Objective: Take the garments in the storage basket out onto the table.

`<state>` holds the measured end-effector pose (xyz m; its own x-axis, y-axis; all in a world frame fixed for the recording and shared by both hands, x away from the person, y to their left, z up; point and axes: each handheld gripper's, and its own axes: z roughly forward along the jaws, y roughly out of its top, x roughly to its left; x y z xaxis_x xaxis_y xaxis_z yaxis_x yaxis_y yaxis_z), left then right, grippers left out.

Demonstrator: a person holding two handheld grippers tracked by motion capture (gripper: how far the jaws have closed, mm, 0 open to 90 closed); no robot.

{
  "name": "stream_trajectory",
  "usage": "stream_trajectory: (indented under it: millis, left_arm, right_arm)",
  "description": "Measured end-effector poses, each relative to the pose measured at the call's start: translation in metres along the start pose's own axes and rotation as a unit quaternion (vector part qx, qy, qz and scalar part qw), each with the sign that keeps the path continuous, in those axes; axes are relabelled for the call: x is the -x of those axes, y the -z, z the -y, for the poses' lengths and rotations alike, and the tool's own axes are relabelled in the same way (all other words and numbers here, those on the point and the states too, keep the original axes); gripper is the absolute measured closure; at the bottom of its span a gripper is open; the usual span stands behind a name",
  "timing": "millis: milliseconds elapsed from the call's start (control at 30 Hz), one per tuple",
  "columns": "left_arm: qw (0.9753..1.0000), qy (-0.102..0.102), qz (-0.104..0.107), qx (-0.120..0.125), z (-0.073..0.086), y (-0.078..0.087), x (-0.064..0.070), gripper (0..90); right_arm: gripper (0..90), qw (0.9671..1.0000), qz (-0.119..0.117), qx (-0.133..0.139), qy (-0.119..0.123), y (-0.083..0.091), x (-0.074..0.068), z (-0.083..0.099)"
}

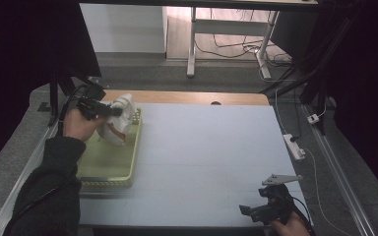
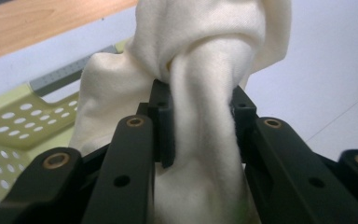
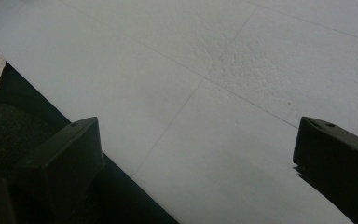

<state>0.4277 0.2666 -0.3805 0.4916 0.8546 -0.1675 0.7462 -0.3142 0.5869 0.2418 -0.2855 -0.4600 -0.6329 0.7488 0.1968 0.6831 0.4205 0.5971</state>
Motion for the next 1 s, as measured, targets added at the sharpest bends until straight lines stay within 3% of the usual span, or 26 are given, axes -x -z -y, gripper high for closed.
stream_trajectory:
  millis: [567,1000]
  left_arm:
    - [0.9993,-0.017,0.006,0.033,-0.021,0.032,0.013,69.7]
    - [0.9981,-0.039,0.023,0.042,-0.034,0.030,0.034,69.5]
  right_arm:
    - [1.2,1.0000,-0.001,-0.002,0.001,0.000,-0.001,0.000]
    - [1.2,1.0000,-0.002,0.004,0.000,0.001,0.000,0.000]
